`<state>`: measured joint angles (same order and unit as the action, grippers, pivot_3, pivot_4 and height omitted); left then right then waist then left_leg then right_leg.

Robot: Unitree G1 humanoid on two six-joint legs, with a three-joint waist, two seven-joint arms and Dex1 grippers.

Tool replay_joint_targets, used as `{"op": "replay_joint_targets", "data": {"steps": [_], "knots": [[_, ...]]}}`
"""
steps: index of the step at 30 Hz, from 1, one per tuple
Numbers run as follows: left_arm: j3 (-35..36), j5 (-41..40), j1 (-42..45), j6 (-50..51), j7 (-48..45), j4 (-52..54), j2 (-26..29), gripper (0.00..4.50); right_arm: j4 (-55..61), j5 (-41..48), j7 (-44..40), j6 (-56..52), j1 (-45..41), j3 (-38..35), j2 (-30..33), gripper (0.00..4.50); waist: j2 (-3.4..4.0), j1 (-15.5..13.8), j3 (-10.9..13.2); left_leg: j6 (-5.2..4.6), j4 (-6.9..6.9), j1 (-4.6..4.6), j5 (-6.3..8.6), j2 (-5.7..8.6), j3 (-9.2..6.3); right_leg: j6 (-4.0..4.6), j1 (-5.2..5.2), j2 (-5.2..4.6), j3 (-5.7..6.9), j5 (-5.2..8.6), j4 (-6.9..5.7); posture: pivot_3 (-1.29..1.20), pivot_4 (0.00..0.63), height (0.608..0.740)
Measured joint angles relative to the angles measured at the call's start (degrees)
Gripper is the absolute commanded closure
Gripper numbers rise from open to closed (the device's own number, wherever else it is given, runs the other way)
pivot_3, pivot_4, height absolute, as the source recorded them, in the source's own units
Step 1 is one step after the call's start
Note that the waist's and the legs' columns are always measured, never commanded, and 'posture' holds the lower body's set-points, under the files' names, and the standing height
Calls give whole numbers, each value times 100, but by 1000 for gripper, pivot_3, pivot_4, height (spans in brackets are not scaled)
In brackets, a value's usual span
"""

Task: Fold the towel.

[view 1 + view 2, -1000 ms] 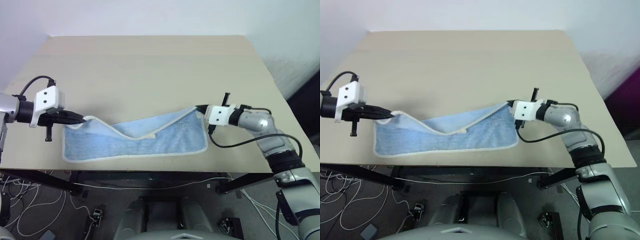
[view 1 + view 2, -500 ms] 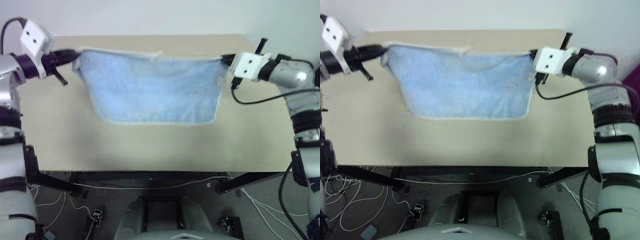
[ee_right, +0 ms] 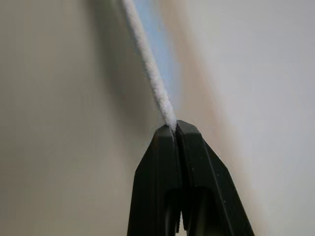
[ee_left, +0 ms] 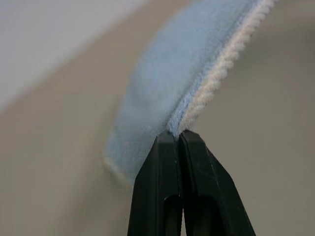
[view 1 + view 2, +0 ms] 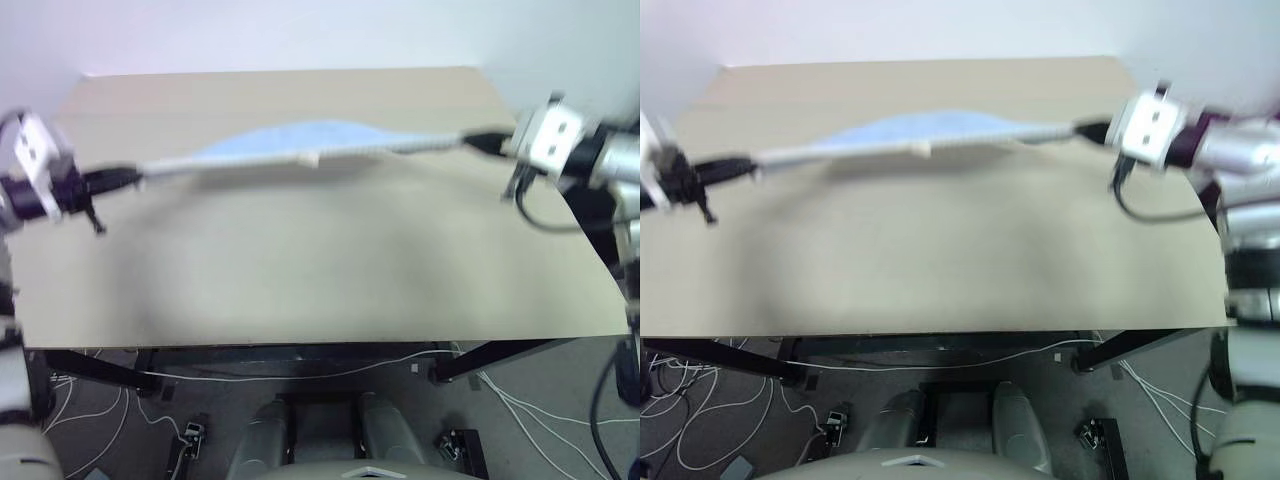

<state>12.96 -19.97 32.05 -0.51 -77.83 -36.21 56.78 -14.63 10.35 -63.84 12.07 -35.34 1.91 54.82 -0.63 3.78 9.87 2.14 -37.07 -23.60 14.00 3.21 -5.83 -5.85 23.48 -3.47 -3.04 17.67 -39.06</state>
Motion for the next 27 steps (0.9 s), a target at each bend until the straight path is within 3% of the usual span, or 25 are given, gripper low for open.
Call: {"op": "replay_joint_targets", "data": {"steps": [4, 9, 13, 18, 27], "knots": [[397, -332, -1332, 493, -191, 882, 143, 4459, 1369, 457, -331, -1019, 1422, -9, 167, 4500, 3, -114, 3, -2, -5, -3, 1, 4, 3, 0, 0, -8, 0, 0, 3, 0, 150, 740], [724, -406, -2400, 619, -325, 1461, 389, 4459, 2316, 888, -525, -1792, 2032, -315, 477, 4500, 3, -143, 2, -3, 1, 17, 4, 3, 4, 1, -25, -12, 1, 0, 19, 0, 150, 740], [794, -440, -2703, 701, -431, 1616, 478, 4459, 2692, 1142, -795, -2247, 2376, -399, 702, 4500, 2, -185, 2, -5, 1, 16, 5, 3, 4, 0, -29, -16, 4, 0, 27, 0, 150, 740], [735, -360, -2194, 713, -317, 1537, 564, 4459, 2544, 1075, -667, -2335, 1966, -396, 490, 4500, 1, -181, 2, -4, 2, 18, 5, 3, 4, 0, -30, -15, 6, -1, 30, 0, 150, 740], [-551, 865, -32, -86, 419, -118, 88, 4459, 743, 85, -325, -1657, 315, 269, -282, 4500, 0, -138, 2, -4, 2, 15, 5, 7, 21, -2, -13, -4, 4, -1, 16, 0, 150, 740]]}}
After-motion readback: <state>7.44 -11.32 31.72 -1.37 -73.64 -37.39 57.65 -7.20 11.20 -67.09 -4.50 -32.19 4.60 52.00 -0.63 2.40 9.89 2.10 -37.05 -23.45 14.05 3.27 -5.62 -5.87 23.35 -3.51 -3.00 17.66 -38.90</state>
